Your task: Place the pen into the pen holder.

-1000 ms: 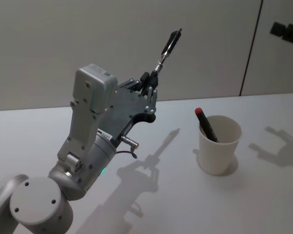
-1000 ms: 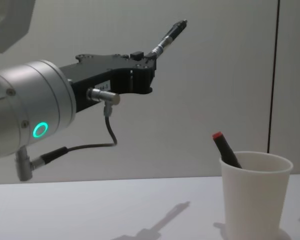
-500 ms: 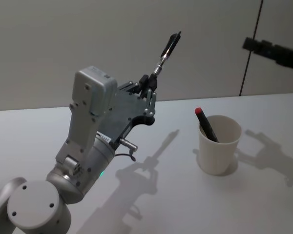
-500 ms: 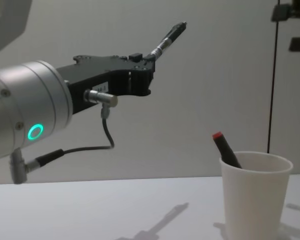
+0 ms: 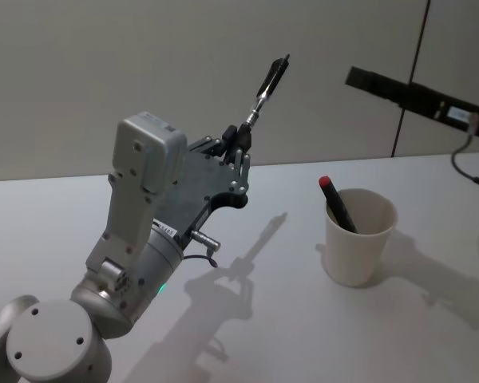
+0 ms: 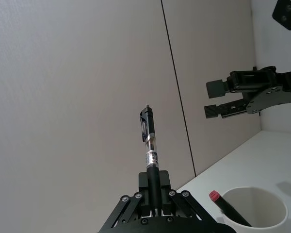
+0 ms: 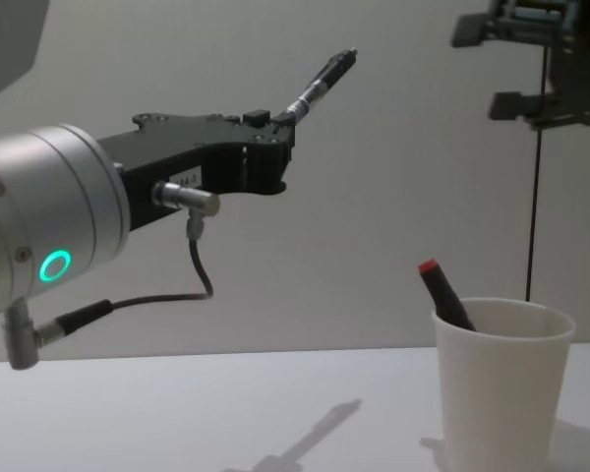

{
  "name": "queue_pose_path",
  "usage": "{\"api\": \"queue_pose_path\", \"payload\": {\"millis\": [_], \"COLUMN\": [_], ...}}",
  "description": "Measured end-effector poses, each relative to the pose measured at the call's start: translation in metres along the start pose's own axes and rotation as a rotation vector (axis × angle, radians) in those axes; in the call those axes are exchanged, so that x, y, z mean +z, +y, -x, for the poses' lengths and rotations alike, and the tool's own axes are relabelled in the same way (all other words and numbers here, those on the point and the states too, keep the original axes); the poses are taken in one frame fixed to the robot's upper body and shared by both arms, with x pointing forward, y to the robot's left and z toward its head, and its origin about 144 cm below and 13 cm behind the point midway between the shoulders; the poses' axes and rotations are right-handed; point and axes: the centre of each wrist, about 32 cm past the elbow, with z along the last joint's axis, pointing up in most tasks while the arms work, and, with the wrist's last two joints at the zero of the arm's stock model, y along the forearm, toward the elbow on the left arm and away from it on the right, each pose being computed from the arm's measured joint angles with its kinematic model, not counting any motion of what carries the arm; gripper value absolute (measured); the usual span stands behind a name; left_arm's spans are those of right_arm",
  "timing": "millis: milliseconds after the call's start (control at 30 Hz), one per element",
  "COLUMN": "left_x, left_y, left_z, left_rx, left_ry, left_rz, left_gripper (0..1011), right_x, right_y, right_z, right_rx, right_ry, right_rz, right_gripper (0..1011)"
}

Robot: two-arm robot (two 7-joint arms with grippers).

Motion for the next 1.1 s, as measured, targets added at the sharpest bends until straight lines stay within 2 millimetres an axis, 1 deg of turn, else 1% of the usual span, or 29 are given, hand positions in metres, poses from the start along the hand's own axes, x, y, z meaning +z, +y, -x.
{"api": "queue_pose_path", "payload": {"millis": [267,533,1100], "left_x": [-0.001,-0.001,-0.001], "left_y": [0.002,0.004,0.007], "left_z": [-0.001,-0.002,-0.003], "left_rx": [0.006,0.015,0.030], "left_ry": [0.000,-0.001,-0.004], "left_rz": [-0.005,-0.008,0.000], "left_gripper": [130,130,130], "right_x": [-0.007,-0.013,-0.028], "right_y": [0.018,0.032,0.049], "right_z": [0.012,0.021,0.027], "right_rx": [0.046,0.059,0.066], "right_ry": [0.055,0.076,0.123], "right_rz": [0.010,0.029,0.020], "right_gripper": [1001,1002,1001]}}
